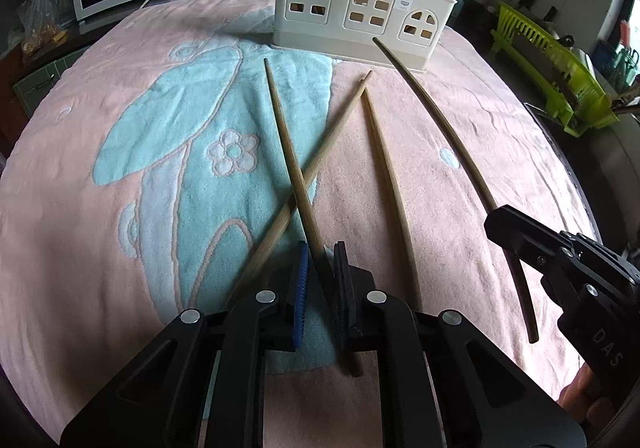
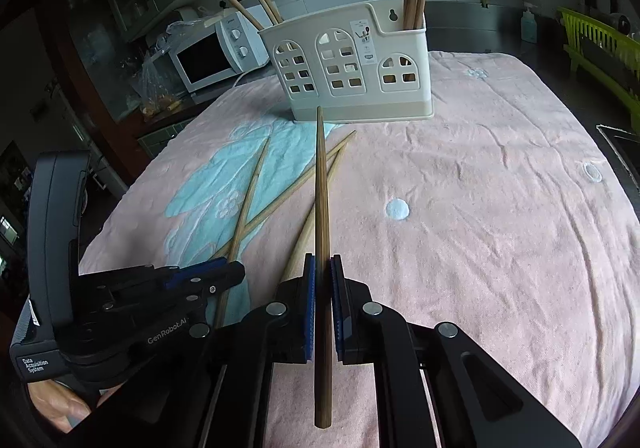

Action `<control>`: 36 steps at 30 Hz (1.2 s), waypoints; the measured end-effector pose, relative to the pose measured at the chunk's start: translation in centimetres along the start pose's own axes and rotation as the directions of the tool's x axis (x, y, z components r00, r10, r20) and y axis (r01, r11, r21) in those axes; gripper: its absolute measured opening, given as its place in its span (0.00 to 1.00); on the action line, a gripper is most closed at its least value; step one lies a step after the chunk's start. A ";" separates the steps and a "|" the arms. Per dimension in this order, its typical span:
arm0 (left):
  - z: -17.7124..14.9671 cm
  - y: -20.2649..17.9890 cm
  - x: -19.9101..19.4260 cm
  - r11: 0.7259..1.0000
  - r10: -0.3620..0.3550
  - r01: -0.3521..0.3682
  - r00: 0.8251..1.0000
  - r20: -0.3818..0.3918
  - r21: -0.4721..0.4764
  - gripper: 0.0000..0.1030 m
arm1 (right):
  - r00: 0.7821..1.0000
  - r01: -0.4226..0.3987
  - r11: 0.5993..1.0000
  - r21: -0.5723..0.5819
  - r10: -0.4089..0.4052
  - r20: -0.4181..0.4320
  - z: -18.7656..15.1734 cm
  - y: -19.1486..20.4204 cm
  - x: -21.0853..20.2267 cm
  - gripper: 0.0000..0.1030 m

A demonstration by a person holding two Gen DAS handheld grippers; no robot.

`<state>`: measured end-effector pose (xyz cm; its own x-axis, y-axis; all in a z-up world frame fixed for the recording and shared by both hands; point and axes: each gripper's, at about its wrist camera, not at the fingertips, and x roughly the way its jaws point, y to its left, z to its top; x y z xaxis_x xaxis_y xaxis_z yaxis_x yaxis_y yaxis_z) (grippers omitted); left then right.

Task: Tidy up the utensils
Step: 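Lift both chopsticks upright and carry them over the white holder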

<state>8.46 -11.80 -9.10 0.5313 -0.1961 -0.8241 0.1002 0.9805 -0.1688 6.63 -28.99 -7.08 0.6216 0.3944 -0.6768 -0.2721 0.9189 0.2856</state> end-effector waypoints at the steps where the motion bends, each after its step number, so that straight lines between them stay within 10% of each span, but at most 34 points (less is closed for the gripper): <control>1: 0.0 0.1 -0.1 1.000 -0.002 0.002 1.000 0.002 0.009 0.08 | 1.000 0.000 1.000 -0.001 0.000 0.001 0.0 0.0 -0.1 0.07; 31: 6.8 3.1 -10.0 0.986 -0.140 0.099 0.931 0.337 0.136 0.05 | 0.985 0.122 0.982 -0.148 -0.101 0.142 4.8 2.9 -5.5 0.07; 36: 8.6 2.8 -11.5 0.981 -0.159 0.103 0.916 0.368 0.167 0.05 | 0.971 0.223 0.929 -0.296 -0.185 0.150 7.3 3.6 -6.3 0.07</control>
<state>9.90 -6.74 4.56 0.7807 -0.3326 -0.5291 0.2932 0.9426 -0.1599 7.08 -28.10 3.17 0.7643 0.2136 -0.6085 -0.3316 0.9394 -0.0868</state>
